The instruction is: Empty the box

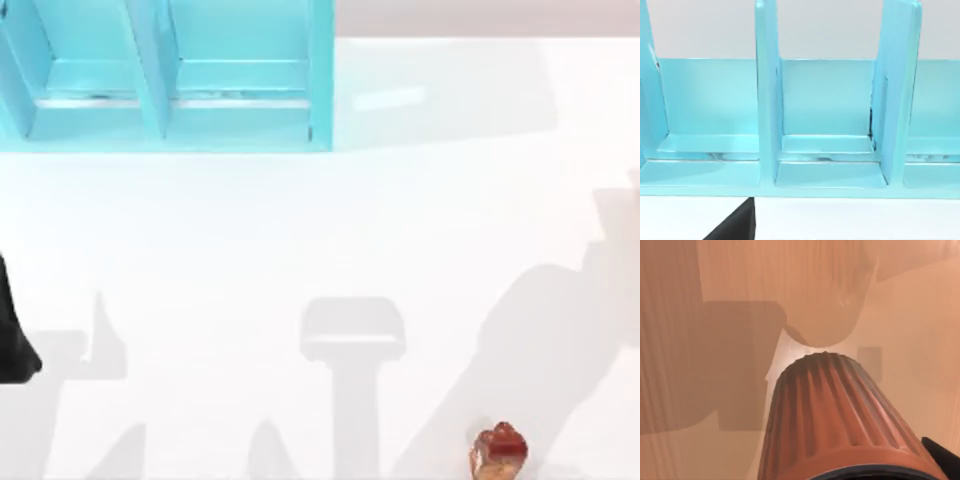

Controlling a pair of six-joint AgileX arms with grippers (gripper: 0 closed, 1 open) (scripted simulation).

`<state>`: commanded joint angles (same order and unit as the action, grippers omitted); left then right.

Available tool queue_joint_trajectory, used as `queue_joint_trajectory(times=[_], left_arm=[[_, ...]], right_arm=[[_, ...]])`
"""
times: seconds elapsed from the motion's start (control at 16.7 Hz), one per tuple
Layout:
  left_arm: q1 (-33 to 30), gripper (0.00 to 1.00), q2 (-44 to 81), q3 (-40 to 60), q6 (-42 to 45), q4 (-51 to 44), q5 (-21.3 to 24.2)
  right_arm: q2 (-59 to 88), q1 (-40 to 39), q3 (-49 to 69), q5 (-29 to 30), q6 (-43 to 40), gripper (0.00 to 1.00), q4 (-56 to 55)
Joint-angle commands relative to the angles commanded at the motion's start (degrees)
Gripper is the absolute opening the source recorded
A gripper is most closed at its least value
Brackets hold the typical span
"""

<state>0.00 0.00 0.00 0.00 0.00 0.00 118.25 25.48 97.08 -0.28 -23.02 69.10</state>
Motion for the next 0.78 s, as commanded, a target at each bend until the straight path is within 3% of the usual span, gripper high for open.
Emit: queue_joint_trajectory(times=[0.36, 0.78], left_arm=[[0.0, 1.0, 0.0, 0.0, 0.0, 0.0, 0.0], [0.0, 1.0, 0.0, 0.0, 0.0, 0.0, 0.0]], right_arm=[[-1.1, 0.1, 16.4, 0.0, -0.1, 0.0, 17.6], [-1.5, -0.9, 17.1, 0.0, 0.8, 0.0, 18.6]])
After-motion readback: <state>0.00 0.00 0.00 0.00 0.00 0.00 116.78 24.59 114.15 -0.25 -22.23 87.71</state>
